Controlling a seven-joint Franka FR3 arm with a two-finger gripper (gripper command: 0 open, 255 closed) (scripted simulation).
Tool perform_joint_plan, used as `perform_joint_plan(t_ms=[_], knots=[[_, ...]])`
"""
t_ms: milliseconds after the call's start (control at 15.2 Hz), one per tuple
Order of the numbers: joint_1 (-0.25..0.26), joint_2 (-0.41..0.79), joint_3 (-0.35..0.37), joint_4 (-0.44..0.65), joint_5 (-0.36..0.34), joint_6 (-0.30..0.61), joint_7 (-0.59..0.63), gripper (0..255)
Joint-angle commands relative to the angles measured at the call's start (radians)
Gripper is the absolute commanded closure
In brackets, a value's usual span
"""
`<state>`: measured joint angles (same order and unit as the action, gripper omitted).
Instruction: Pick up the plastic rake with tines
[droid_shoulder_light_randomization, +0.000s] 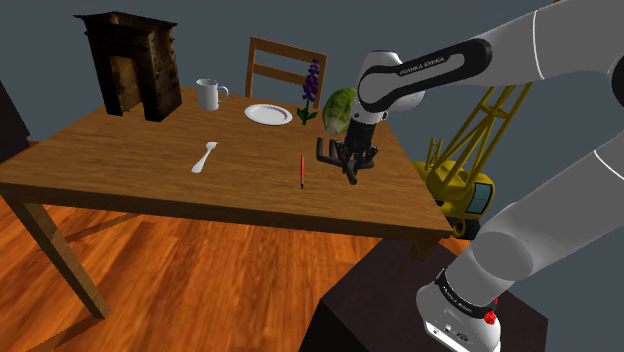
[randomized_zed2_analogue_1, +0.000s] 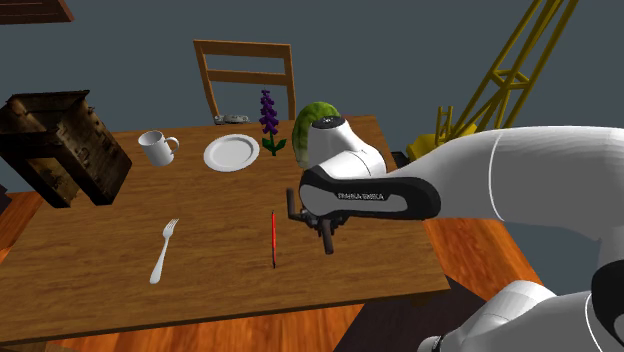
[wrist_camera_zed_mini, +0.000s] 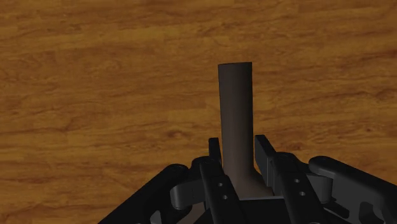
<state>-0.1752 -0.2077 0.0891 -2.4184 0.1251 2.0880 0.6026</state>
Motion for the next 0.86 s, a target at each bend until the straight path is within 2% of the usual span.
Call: perform_joint_plan(t_ms=[0,660,792], knots=[[0.000,-0.015,-0.001,0.016,-0.001,-0.031,0.002,255],[-0.002,-0.070,-0.005,0.103,-0.006,-0.172,0.012,255],[-0.002,-0.071,-0.005,0.104,-0.006,-0.174,0.012,255]])
